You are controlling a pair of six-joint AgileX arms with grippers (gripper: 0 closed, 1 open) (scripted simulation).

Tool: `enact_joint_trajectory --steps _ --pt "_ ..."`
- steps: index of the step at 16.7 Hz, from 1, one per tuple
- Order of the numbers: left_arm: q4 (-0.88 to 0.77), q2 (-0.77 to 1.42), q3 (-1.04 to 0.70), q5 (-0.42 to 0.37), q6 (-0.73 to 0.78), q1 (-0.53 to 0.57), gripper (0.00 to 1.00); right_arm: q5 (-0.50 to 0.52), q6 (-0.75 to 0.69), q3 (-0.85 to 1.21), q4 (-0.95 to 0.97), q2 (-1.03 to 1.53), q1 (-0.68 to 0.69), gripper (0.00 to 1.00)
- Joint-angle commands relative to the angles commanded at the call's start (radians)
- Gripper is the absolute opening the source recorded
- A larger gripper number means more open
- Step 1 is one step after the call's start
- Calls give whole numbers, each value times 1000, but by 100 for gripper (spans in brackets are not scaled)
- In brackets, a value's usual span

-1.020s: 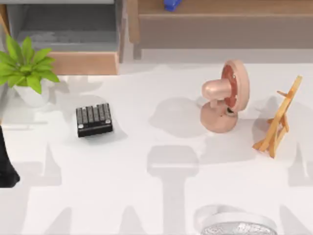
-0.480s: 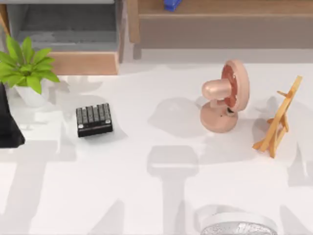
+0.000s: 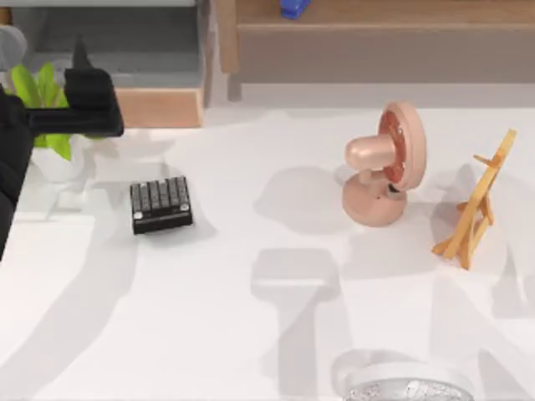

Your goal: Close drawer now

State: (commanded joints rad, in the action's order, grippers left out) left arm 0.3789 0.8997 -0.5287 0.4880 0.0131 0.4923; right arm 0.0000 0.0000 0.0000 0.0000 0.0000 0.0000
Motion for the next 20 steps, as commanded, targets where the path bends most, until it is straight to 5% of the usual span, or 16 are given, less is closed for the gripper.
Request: enact_joint_trajectory --steps 11,16,20 --pt "70 109 -35 52 35 18 100 0 0 0 0 0 0 100" --pt "327 239 62 -27 296 -214 100 0 0 0 0 0 0 100" --pt "631 404 154 -251 635 -508 100 0 0 0 0 0 0 100"
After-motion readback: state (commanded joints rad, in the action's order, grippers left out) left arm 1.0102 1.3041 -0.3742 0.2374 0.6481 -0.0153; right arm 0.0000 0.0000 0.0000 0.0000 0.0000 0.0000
